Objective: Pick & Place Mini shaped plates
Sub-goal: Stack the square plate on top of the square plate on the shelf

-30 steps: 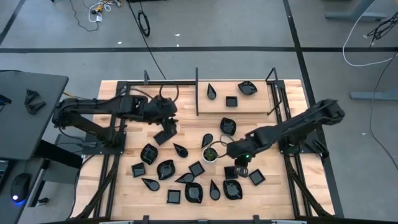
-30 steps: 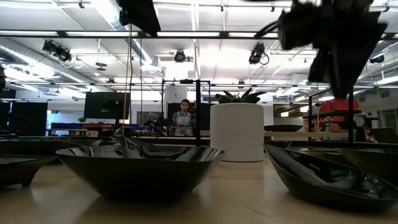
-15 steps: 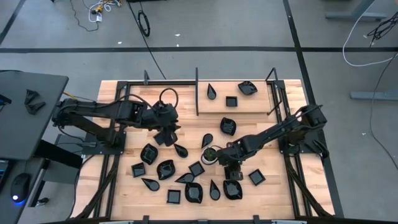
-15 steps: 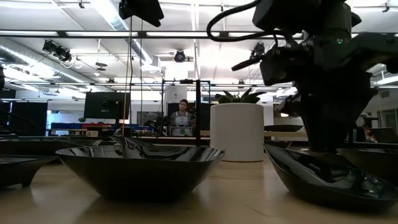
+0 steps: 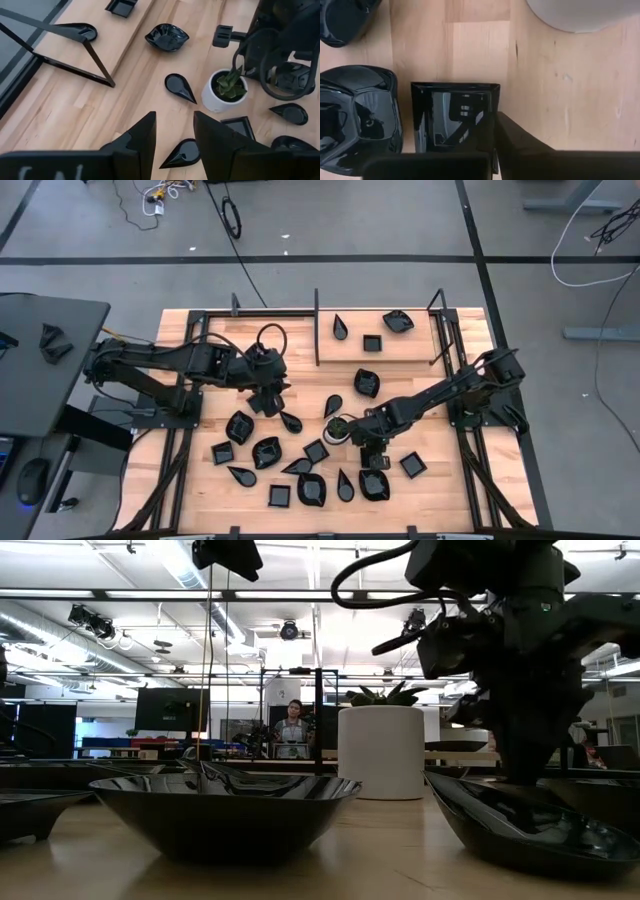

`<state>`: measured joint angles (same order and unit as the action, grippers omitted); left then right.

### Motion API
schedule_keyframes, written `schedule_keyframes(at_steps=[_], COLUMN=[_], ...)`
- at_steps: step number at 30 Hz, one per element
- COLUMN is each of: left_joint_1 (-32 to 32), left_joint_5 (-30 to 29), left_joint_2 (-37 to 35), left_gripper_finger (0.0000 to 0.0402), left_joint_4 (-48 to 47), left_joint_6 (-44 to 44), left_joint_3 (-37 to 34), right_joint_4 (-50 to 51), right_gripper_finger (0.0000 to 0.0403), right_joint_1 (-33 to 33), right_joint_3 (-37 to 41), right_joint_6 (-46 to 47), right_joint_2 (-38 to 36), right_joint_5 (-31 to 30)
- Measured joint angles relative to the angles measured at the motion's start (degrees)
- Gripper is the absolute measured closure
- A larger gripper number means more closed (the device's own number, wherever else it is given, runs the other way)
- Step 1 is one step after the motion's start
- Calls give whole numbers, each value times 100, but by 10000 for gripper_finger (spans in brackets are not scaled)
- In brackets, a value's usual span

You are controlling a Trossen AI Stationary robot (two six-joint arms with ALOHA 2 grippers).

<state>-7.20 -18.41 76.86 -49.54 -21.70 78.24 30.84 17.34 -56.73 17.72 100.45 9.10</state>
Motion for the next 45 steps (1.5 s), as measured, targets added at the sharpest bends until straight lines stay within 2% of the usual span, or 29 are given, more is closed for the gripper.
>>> schedule_keyframes(at_steps=[5,11,17,21,26,33,38,45], left_joint_1=[0,0,32,199,583,1234,1610,1926], left_joint_5=[-9,-364,-536,-539,-467,-225,-190,-189], left_joint_2=[0,0,0,0,0,0,0,0], left_gripper_finger=[266,266,266,266,266,266,266,266], left_joint_4=[2,37,372,722,1069,1073,1072,1075], left_joint_6=[49,190,480,503,587,537,213,-129], left_joint_3=[0,0,0,0,0,0,0,0], right_joint_4=[304,1205,2020,2623,2852,2885,2897,3135], right_gripper_finger=[396,401,401,402,402,403,403,403], right_joint_1=[-16,-317,-1279,-2224,-3483,-4868,-5384,-5619], right_joint_3=[0,0,-183,-776,-1609,-2464,-2958,-3147], right_joint_6=[228,277,160,-593,-2071,-3719,-4615,-5516], right_joint_2=[-276,-1216,-2328,-2545,-2250,-1314,-576,-14], right_joint_5=[57,77,-97,-432,-613,-535,-388,55])
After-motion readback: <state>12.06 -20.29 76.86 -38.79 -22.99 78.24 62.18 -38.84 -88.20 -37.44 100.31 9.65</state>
